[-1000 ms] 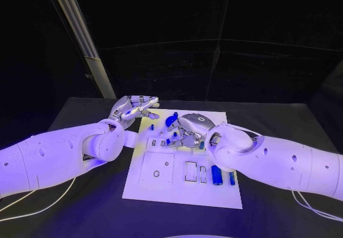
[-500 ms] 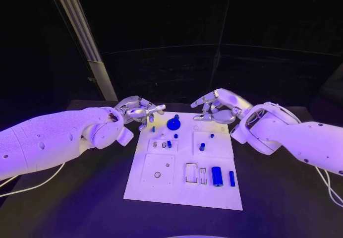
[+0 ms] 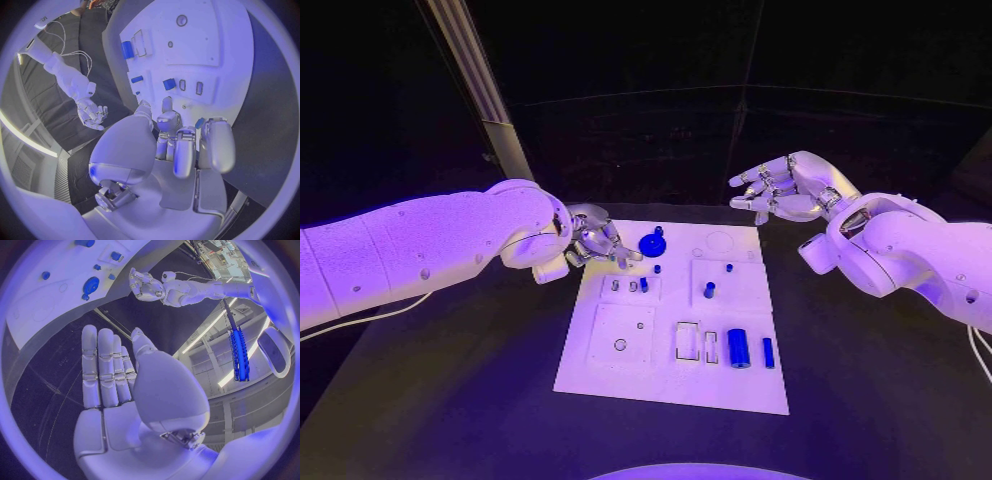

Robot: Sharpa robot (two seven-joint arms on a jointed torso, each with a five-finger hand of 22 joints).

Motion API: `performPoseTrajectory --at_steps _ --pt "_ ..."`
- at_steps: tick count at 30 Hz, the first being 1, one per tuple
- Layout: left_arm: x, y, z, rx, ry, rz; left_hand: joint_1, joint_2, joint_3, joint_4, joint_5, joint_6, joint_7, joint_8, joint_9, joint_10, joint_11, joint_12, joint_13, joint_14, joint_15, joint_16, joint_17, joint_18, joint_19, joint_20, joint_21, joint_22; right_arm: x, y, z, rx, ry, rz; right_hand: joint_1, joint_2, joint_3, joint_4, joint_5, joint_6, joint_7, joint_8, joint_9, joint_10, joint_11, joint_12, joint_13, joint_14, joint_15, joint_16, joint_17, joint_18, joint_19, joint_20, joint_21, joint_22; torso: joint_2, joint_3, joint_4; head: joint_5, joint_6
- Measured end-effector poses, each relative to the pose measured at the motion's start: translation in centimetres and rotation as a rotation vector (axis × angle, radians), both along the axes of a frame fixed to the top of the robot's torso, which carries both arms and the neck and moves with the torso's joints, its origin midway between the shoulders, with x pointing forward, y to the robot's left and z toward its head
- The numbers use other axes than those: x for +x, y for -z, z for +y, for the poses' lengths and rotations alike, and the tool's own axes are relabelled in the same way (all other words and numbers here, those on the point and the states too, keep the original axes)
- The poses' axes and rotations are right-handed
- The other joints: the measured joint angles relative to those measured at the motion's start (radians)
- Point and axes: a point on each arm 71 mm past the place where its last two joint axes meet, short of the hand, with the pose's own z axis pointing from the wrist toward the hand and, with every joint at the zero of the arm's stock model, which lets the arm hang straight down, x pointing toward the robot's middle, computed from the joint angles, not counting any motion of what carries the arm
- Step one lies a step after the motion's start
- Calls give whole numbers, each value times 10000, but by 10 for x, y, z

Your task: Assemble the parts on the task board

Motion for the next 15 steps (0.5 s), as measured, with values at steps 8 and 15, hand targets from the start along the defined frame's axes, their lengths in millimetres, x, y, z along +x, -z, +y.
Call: performPoseTrajectory --at_steps 8,15 --pt "4 2 -11 1268 -117 178 -581 36 -596 29 -80 -377 -126 769 886 105 -105 410 405 17 -87 0 -1 -226 175 -51 806 665 1 -1 -3 199 260 -1 -439 -326 -372 253 286 -249 180 0 -25 -259 181 -66 -196 -92 92 -131 -69 -1 54 55 -329 -199 12 -10 -21 73 -82" --pt "9 4 -18 1711 -231 293 -736 24 -744 42 -116 -464 -142 943 1143 104 -106 461 500 17 -87 0 -1 -226 174 -51 853 665 1 -1 -3 282 404 -29 -439 -325 -498 243 401 -373 235 0 -24 -397 215 47 -284 -145 143 -166 -126 -1 103 104 -503 -319 24 -6 -27 58 -108"
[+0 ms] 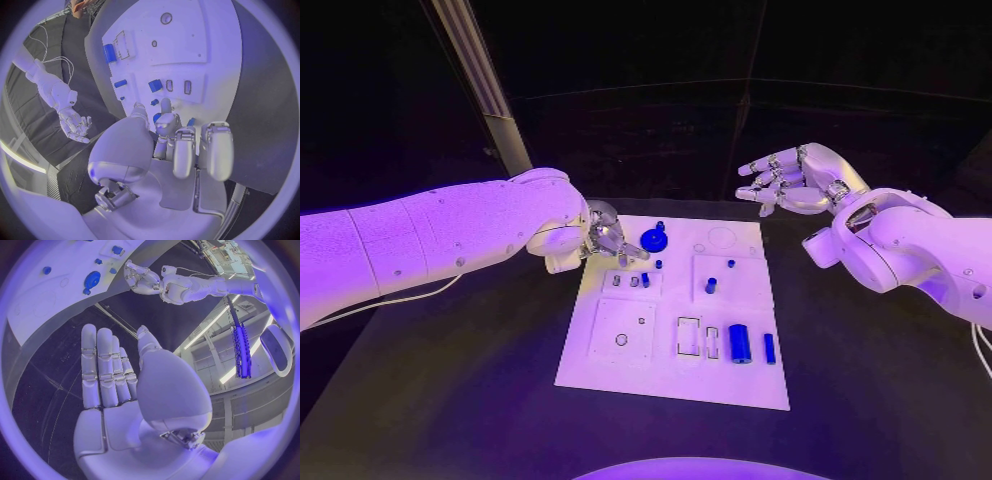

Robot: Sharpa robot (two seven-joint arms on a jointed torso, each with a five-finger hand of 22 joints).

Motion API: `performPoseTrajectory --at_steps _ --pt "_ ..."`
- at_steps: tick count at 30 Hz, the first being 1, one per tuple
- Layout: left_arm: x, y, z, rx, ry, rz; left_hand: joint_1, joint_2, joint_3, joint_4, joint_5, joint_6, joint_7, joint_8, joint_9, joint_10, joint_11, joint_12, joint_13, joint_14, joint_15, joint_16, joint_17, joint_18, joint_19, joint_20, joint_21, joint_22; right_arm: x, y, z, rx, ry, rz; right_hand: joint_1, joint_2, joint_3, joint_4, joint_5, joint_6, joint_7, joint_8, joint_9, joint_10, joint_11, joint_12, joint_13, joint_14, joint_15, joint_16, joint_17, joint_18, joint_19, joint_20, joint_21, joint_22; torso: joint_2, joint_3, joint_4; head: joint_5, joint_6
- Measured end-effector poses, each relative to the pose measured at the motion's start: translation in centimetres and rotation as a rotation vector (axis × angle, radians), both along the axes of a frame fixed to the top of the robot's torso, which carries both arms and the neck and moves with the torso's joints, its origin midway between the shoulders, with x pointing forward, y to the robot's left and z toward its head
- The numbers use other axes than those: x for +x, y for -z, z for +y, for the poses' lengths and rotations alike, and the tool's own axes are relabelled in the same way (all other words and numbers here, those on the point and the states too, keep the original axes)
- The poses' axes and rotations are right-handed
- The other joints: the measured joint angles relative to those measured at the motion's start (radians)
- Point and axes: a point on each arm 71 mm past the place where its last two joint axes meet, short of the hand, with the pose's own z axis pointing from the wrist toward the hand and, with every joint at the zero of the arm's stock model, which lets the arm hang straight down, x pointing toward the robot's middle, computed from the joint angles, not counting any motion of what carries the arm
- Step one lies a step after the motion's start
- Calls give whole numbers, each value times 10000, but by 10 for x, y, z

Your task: Assemble the parts on the task board

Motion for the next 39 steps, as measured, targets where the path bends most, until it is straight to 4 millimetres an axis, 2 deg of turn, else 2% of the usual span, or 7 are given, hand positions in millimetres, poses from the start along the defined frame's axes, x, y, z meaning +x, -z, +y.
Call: performPoseTrajectory --at_steps 5,6,7,11,13,24,39 --pt "3 2 -8 158 18 78 0 0 -27 -27 0 0 0 18 47 37 -36 67 14 0 0 0 0 -8 32 -33 35 0 0 0 1 29 36 -12 1 0 -53 -2 110 0 0 0 12 -72 -1 87 -38 -20 20 0 -26 0 4 5 -66 -51 -1 0 -1 -14 -19" --pt "3 3 -9 191 25 109 0 0 -27 -27 0 0 0 18 65 36 -36 67 14 0 0 0 0 -125 32 -33 35 0 0 0 1 32 41 -12 2 -1 -57 2 142 0 0 0 11 -75 1 87 -50 -20 19 0 -26 1 5 5 -75 -64 -1 -1 0 -15 -26" --pt "4 4 -10 221 26 141 0 0 -27 -27 0 -2 2 50 75 36 -36 67 13 0 0 0 -1 -151 32 -33 35 -1 0 0 1 35 45 -12 3 -2 -78 23 143 0 0 0 11 -107 34 87 -51 -20 19 0 -29 0 4 5 -75 -69 0 -3 0 -16 -32" --pt "5 8 -15 350 47 270 0 1 -27 -27 0 -57 15 61 93 36 -36 67 13 0 1 0 -1 -150 32 -34 35 -1 0 0 2 43 60 -7 3 -2 -126 8 270 -65 6 49 11 -144 -1 190 -92 -20 19 0 -50 -1 40 41 -129 -107 0 -7 5 -25 -43" --pt "5 9 -17 409 75 325 1 1 -27 -27 0 -71 1 61 94 36 -37 67 13 0 1 0 -1 -151 32 -33 34 -1 1 0 2 45 64 -1 3 -2 -159 22 380 -65 6 68 21 -181 36 228 -124 -20 19 0 -65 -1 40 41 -194 -139 0 -7 7 -26 -45" --pt "5 14 -26 693 263 618 1 2 -27 -27 0 -71 2 107 155 35 -36 67 20 0 1 0 -2 -150 31 -34 85 -2 2 1 5 46 55 42 4 -2 -219 27 534 -99 41 106 19 -253 36 312 -187 -56 56 1 -88 -1 74 75 -244 -186 0 -6 13 -14 -86" --pt "4 21 -30 945 405 942 240 240 34 -88 1 -233 22 257 395 35 -36 66 25 0 1 0 -3 -151 31 -34 85 -2 4 2 4 -8 88 160 -37 39 -273 82 651 -100 42 154 30 -288 0 367 -278 -56 55 1 -101 -1 153 77 -326 -227 -4 -7 23 -46 -185"
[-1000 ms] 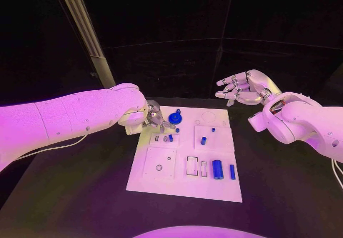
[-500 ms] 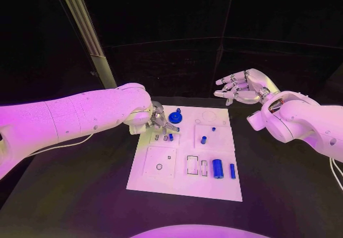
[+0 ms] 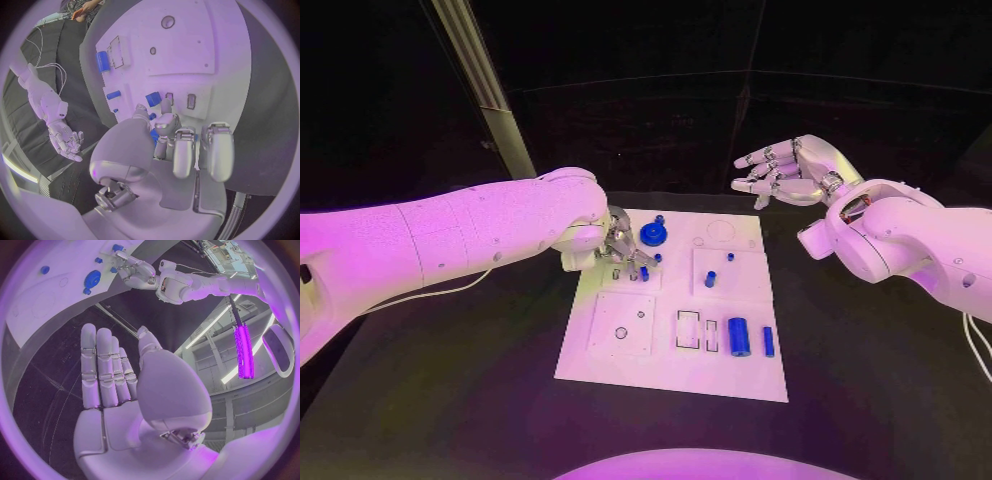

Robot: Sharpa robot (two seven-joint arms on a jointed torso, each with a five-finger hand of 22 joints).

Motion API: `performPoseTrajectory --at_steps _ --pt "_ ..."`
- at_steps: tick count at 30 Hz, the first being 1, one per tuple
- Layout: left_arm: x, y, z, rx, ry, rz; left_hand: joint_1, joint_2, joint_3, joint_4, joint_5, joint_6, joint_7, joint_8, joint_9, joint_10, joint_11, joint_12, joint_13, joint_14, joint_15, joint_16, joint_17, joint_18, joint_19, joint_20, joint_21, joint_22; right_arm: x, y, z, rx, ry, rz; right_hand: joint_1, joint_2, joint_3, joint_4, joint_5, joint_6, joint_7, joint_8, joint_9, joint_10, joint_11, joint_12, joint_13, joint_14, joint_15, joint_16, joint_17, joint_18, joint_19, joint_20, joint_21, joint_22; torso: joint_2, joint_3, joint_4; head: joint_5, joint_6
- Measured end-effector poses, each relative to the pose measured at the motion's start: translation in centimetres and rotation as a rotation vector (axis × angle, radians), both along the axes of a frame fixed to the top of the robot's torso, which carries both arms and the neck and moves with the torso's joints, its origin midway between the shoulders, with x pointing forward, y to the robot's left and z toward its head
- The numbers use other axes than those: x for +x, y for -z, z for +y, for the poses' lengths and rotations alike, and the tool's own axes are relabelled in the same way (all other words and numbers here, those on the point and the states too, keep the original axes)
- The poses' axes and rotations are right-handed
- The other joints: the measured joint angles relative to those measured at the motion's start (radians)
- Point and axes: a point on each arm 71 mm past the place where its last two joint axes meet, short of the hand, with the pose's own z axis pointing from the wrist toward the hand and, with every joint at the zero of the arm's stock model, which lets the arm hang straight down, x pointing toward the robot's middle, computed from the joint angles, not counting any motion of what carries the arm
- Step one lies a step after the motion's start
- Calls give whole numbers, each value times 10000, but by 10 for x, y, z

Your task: Assemble the parts on the task board

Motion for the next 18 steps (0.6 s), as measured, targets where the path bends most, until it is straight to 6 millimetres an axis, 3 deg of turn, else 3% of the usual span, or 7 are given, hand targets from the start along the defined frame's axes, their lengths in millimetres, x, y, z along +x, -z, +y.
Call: performPoseTrajectory --at_steps 8,13,18 --pt "-1 3 -3 41 67 37 357 19 329 -90 0 -125 -21 130 212 -1 0 41 14 0 0 0 -1 0 0 0 0 -1 1 2 2 -78 -74 179 0 0 -39 -18 0 0 0 36 -1 -35 36 -1 -60 0 0 0 -21 0 102 -1 0 0 -1 -2 0 -22 -17" --pt "-1 3 -4 65 85 27 803 -144 987 -224 0 -231 -21 193 392 -1 1 41 13 0 0 0 -1 0 0 0 0 0 1 3 3 -127 -127 293 31 30 -39 -18 89 1 0 80 -2 -71 0 20 -115 0 0 0 -21 0 138 -36 0 1 -1 -2 0 -24 -25" --pt "-1 4 -6 71 130 32 803 -144 1053 -214 0 -231 -20 193 406 -1 1 41 13 0 1 0 -1 0 -1 0 0 -1 2 4 4 -171 -179 390 55 54 -39 -18 133 0 0 87 -2 -71 0 38 -144 0 0 0 -21 1 137 -36 0 1 -2 1 1 -24 -26"
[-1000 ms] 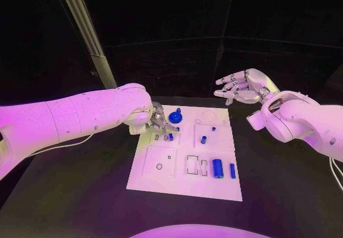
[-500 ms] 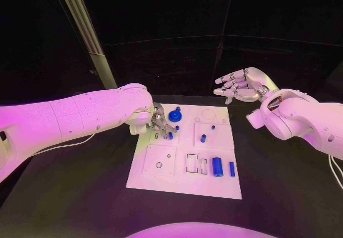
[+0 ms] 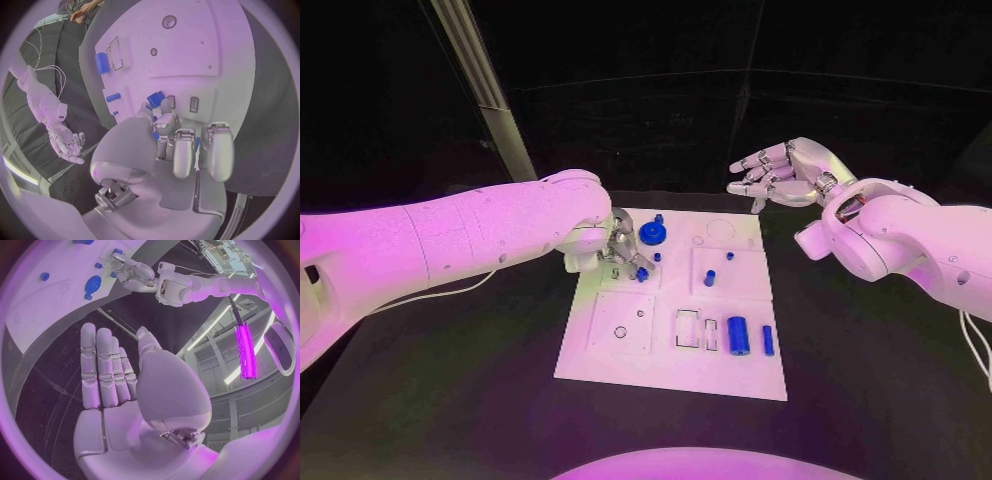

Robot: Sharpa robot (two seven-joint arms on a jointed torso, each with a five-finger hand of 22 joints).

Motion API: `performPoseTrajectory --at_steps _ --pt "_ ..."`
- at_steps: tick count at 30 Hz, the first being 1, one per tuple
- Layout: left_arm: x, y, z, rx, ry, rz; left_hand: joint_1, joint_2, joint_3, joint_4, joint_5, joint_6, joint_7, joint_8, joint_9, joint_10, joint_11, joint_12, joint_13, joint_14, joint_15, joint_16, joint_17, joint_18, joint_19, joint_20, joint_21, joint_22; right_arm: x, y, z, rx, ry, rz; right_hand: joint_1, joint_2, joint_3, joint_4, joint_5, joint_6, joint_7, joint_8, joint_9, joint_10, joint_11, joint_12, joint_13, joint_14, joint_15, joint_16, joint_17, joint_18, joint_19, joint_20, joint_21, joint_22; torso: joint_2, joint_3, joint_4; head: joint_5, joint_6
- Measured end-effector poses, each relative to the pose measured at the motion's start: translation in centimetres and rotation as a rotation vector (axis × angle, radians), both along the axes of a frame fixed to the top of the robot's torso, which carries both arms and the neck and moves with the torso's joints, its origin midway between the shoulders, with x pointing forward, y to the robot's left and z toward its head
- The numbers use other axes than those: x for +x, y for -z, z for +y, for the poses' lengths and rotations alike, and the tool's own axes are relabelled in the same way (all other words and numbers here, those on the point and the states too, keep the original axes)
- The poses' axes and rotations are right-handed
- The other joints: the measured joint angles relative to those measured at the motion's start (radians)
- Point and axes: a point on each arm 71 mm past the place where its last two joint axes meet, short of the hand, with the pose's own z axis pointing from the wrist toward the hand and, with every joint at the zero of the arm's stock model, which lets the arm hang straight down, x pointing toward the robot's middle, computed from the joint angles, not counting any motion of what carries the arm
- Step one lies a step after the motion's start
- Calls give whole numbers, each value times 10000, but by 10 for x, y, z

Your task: Assemble the parts on the task board

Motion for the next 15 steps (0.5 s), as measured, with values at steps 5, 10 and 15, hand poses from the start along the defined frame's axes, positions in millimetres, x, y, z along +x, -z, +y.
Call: performPoseTrajectory --at_steps 5,10,15 --pt "-1 0 -2 2 52 5 -24 -189 464 162 0 -35 35 43 123 0 0 37 -1 0 0 0 0 -1 0 0 0 -1 0 1 2 -34 -68 83 0 0 -17 17 0 0 0 0 8 0 0 0 -3 0 0 0 1 -1 0 0 0 1 0 1 2 9 -2" --pt "-1 1 -3 10 72 6 -24 -189 491 190 0 -35 35 43 123 0 0 37 -1 0 0 0 0 -1 0 0 0 0 1 2 3 -67 -97 151 0 0 -26 27 58 0 0 0 8 1 0 0 -20 0 0 0 1 -1 -1 0 0 1 2 2 2 11 -9" --pt "-1 1 -3 19 87 11 -24 -189 507 174 0 -34 35 40 131 0 0 37 -1 0 0 0 0 0 0 0 0 0 1 2 4 -86 -132 201 0 0 -27 27 58 0 0 0 7 1 0 0 -19 0 0 0 1 -1 0 1 0 1 3 3 2 11 -23"
